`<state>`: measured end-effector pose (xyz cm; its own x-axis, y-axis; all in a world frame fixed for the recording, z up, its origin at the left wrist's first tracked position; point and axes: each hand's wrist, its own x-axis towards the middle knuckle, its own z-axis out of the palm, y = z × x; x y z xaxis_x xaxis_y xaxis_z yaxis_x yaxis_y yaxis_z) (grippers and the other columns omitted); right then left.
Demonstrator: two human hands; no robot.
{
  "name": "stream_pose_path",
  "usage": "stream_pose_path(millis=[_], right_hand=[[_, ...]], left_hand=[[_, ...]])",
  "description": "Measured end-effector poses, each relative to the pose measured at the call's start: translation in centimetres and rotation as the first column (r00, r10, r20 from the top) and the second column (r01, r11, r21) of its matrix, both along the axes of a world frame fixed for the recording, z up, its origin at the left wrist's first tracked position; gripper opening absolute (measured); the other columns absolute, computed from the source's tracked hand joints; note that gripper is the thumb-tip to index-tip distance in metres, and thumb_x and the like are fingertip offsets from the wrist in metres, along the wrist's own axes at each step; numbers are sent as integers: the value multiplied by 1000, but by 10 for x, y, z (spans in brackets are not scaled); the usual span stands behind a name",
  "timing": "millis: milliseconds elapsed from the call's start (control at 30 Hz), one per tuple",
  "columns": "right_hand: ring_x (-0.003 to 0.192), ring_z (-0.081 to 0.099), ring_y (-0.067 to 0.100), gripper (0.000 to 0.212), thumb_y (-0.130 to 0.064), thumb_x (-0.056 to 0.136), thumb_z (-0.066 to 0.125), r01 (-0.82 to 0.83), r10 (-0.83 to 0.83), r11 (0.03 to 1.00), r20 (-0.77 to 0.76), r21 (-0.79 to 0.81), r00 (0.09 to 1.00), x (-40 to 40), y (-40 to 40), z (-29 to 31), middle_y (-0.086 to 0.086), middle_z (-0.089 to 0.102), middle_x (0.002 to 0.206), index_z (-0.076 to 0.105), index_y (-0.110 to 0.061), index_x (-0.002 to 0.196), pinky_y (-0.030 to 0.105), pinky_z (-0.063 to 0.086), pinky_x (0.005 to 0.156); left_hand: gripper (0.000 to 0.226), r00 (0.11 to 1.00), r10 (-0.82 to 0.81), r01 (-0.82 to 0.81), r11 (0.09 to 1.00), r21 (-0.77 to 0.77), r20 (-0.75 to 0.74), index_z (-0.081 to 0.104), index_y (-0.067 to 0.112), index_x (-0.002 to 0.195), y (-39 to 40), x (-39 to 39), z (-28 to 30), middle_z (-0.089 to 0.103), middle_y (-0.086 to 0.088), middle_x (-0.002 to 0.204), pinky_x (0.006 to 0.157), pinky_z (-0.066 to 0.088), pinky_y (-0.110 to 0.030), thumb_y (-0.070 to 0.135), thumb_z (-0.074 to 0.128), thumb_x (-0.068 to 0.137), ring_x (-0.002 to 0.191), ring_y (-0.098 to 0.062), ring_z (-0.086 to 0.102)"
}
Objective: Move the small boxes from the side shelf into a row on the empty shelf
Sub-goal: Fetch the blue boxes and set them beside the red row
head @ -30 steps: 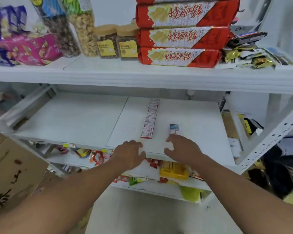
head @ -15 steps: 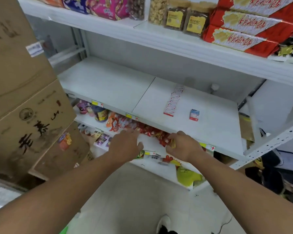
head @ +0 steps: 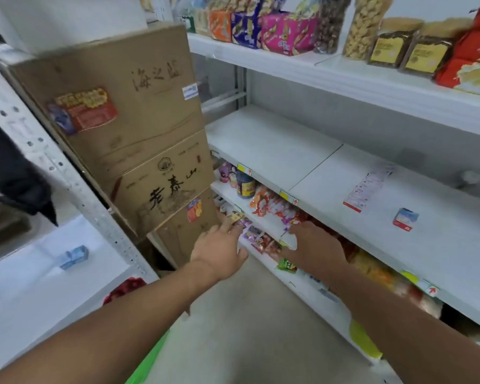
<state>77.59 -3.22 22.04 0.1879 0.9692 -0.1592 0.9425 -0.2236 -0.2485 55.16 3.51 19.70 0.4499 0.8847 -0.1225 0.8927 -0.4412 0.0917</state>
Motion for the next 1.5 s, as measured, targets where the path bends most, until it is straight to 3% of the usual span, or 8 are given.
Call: stream_pose_path(millis=[100,300,500,867,1067,1500], right_hand=[[119,64,26,57,-60,89,59,-82,82,996,-6,19,997,-19,-9,-13,1,61,133,58,-31,139,41,55,93],[132,57,28,72,-60,86,62,-304,299,951,-75,-58,951,-58,-30,-41,1,56,145,51,-35,153,44,55,100],[132,56,26,65,-53,93,61,-470,467,882,-77,-26,881,-127,-46,-17,0,54,146,50,-33,154,39,52,94],[127,57,23,65,-57,87,60,-591,592,802,-19,-82,806,-293,-57,-5,-2,57,135,53,-34,147,43,54,99],[123,57,22,70,-56,84,59,-611,619,780,19,-134,785,-370,-55,-27,-4,59,135,51,-36,150,46,56,97],[121,63,23,64,-53,86,66,-645,651,753,3,-134,759,-432,-17,-44,-1,62,130,56,-31,144,43,58,95]], left_hand=[[57,994,87,-88,996,-11,-69,51,29,150,-27,-22,-5,55,-2,145,107,47,-46,55,47,100,132,-30,53],[65,940,290,-306,950,-66,-178,43,28,157,-98,-94,-23,52,-4,154,114,45,-47,57,51,99,140,-32,50],[56,878,461,-467,884,-20,-129,50,28,149,-139,-166,-13,58,-4,147,108,48,-47,57,51,101,133,-32,55],[65,816,578,-578,816,-26,-2,41,25,156,-182,-306,-21,56,-4,151,110,47,-48,56,51,99,136,-31,53],[67,799,600,-597,799,-76,35,40,23,157,-196,-386,-42,54,-6,153,111,46,-48,52,53,99,136,-32,52],[64,808,589,-584,802,-124,2,42,19,155,-158,-443,-61,54,-6,151,108,50,-49,52,50,101,135,-31,53]])
